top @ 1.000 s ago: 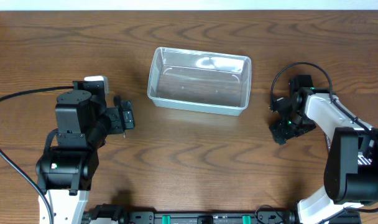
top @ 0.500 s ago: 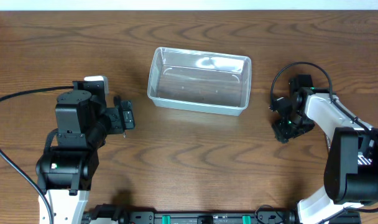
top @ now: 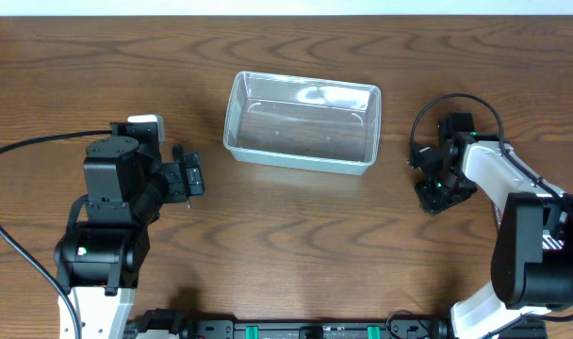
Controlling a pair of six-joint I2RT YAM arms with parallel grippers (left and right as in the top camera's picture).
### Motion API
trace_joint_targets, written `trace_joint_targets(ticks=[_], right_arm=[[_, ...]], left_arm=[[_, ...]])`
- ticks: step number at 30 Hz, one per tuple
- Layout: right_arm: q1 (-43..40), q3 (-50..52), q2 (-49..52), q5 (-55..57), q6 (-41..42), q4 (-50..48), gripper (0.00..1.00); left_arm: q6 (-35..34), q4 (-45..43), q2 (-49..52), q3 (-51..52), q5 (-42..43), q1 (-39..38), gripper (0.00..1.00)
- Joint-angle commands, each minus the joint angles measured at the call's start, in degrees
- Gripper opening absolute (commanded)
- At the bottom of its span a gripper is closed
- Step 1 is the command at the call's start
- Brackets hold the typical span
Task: Pack container
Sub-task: 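Close the right gripper on the hammer head near the neck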
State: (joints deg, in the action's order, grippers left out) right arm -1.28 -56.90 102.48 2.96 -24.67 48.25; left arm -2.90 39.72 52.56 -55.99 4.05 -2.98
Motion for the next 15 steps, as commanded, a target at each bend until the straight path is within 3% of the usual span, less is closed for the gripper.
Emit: trace_joint_targets(ticks=[1,15], right_arm=[[-0.35,0.52,1.92,1.11,0.42,-0.66,0.36],[-0.35,0.5,1.92,1.11,0.42,-0.66,0.25]], left_arm=[[0.74,-0.2,-0.13,-1.38,-0.9,0.35,0.98],[0.74,-0.2,-0.13,-1.38,-0.9,0.35,0.98]])
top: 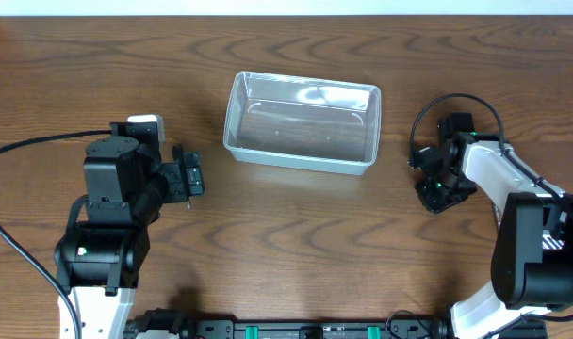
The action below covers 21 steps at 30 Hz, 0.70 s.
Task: Pack container
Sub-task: 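Close the right gripper on the hammer head near the neck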
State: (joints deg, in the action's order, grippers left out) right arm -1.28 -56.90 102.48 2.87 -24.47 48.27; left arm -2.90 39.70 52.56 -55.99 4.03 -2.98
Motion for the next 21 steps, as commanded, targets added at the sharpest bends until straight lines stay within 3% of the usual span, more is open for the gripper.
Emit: trace_joint_targets(ticks=[1,21], right_arm=[[-0.35,0.52,1.92,1.22,0.2,-0.68,0.25],[-0.35,0.5,1.92,1.22,0.2,-0.7,0.2]], left_arm=[[0.74,-0.17,-0.15,-1.38,-0.87,0.35,0.98],[0.74,-0.17,-0.15,-1.38,-0.85,0.35,0.98]])
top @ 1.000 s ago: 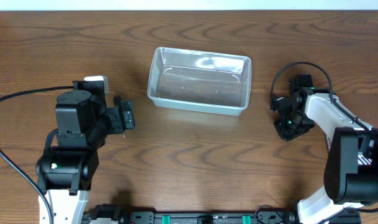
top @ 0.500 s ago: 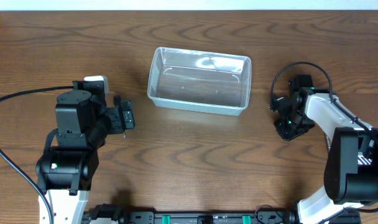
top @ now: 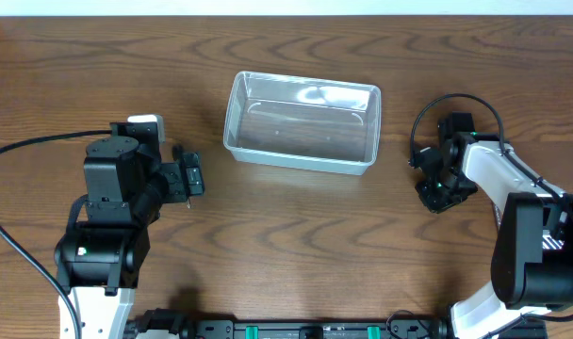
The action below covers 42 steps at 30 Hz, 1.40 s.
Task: Pack container
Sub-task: 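Close the right gripper on the hammer head near the neck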
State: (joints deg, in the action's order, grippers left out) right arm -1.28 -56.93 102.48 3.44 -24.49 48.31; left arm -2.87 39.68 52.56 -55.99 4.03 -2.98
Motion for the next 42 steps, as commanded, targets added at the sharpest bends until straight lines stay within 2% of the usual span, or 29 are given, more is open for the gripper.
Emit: trace_joint_targets(ticks=[1,15,42], right_arm=[[-0.35,0.52,1.92,0.66,0.22,-0.74,0.19],[-0.35,0.52,1.92,0.66,0.22,-0.76,0.09],[-0.35,0.52,1.92,1.07,0.2,-0.81,0.01]], left_arm=[[0.72,-0.15,-0.15,-1.38,-0.85,0.35,0.98],[0.72,-0.13,-0.15,-1.38,-0.85,0.35,0.98],[0.72,-0.13,-0.15,-1.38,-0.85,0.35,0.98]])
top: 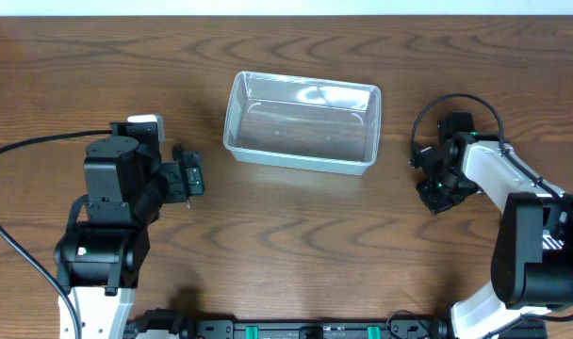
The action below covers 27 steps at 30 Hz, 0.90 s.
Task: Pack container
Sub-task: 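Close the right gripper on the hammer head near the neck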
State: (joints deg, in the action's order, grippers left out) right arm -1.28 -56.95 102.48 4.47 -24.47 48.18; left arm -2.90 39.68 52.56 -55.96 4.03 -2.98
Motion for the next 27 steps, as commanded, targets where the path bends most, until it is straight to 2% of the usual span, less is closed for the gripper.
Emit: trace_joint_targets(ticks=[1,14,22,27], right_arm=[[-0.35,0.55,1.92,0.04,0.17,-0.68,0.01],[-0.33,0.55,1.92,0.0,0.28,-1.14,0.01],[-0.13,-1.75,1.9,0.02,6.05,-2.29,0.01],[-0.13,-7.87,1.9,-0.15,10.78,0.66,0.01]], left_arm=[[0.74,-0.13,-0.15,-1.4,-0.85,0.35,0.98],[0.74,-0.13,-0.15,-1.4,-0.85,0.35,0.98],[0.74,-0.13,0.02,-1.4,-0.9,0.35,0.98],[0.74,-0.09,1.11,-1.4,-0.87,0.35,0.98]])
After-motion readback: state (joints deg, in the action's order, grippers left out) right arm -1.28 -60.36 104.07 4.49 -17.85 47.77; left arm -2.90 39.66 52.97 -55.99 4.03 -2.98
